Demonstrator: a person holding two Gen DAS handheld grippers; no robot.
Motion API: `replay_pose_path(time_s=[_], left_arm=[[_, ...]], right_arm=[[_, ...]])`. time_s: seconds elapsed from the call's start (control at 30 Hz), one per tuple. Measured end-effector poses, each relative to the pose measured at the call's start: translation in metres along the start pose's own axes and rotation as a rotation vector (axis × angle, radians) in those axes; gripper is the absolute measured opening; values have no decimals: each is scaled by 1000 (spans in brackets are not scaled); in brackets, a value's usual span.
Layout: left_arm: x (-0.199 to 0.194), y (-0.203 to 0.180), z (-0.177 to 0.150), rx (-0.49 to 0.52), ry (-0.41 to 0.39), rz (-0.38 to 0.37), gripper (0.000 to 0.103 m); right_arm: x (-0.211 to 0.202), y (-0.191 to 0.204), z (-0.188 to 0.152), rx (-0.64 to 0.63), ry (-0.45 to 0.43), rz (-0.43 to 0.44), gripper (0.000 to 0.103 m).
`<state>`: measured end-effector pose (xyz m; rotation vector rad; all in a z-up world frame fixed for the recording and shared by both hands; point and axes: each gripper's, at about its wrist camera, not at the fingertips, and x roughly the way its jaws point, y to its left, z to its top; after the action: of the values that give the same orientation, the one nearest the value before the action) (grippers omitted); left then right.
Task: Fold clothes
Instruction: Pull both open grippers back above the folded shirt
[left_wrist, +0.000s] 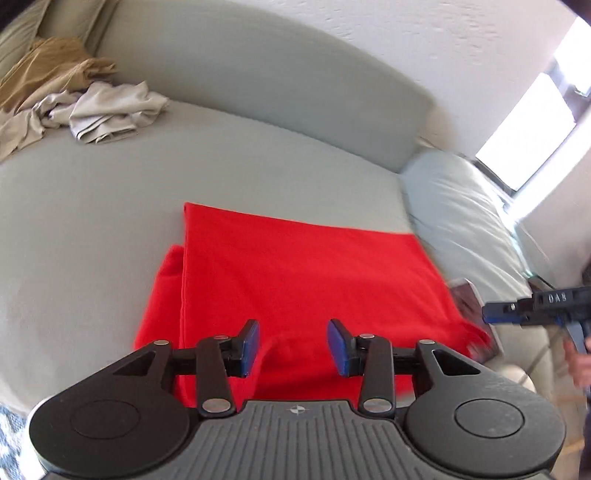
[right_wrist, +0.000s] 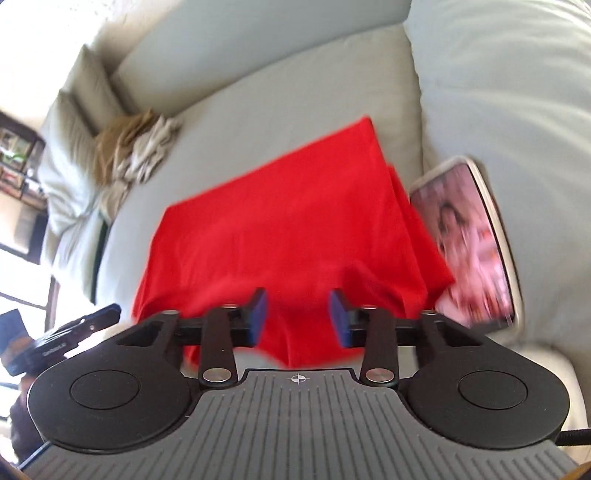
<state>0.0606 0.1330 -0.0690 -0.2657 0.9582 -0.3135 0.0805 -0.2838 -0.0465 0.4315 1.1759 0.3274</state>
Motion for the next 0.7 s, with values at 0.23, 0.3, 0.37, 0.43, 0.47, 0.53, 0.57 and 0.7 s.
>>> replay_pose_path(time_s=[0.23,0.3,0.37,0.43,0.47,0.53,0.57,0.7], left_arm=[[40,-10,-3,-25,277,-266,25],[7,-21,-23,123,294,-330,26],[-28,-26,-41,242,283,-341,29],[-55,-18,-49,249,240,-303,34],[-62,-11,-47,208,212,-292,35],[-66,0,-41,120,139,-261,38],[-60,-1,-37,94,111,-235,39],[-12,-25,-24,42,63,-149,37]], right_arm=[[75,-9,22,97,147,-92,30],[65,-11,9,114,267,14,42],[39,-8,-13,54,328,79,41],[7,-6,-33,0,313,72,42],[-8,-7,-39,-10,280,58,44],[-30,-8,-48,-5,199,56,51],[-35,-8,-50,2,156,61,51],[-15,3,-43,-13,5,49,39]])
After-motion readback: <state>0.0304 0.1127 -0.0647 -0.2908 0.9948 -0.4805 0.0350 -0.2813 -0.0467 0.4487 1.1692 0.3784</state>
